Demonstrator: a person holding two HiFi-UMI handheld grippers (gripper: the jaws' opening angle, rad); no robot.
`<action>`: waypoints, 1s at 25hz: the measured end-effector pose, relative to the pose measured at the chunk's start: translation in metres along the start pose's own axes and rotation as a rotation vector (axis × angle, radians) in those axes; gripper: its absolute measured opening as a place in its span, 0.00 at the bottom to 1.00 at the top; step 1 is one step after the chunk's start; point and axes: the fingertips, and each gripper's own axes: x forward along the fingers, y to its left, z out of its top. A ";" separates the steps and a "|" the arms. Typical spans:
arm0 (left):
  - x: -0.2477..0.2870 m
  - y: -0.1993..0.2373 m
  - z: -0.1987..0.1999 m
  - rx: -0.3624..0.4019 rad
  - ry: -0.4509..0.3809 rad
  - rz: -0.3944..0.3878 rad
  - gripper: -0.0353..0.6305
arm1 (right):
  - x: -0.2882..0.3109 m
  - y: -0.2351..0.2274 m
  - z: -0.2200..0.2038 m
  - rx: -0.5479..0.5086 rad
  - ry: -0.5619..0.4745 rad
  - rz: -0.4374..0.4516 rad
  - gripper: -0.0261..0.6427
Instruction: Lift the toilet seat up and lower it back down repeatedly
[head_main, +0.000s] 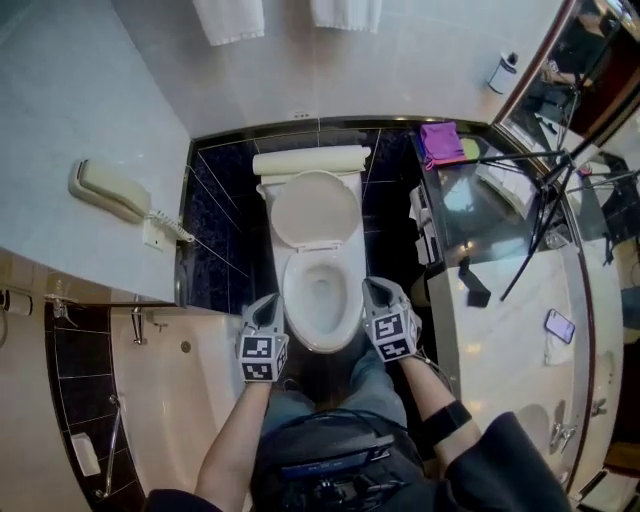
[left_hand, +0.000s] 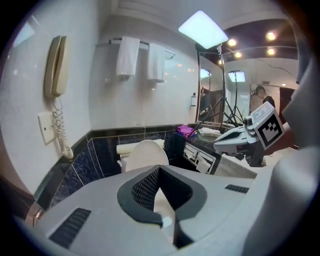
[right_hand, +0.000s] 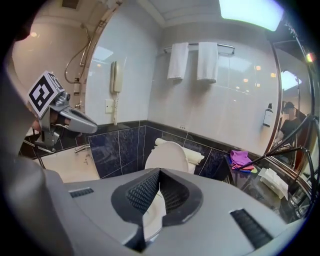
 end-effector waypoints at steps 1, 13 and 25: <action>-0.007 0.000 0.010 0.006 -0.013 0.000 0.05 | -0.007 -0.002 0.006 0.003 -0.011 -0.001 0.07; -0.049 0.003 0.049 0.026 -0.112 -0.025 0.05 | -0.054 -0.013 0.023 0.074 -0.063 -0.051 0.07; -0.044 0.003 0.051 0.031 -0.117 -0.006 0.05 | -0.052 -0.018 0.011 0.083 -0.032 -0.060 0.07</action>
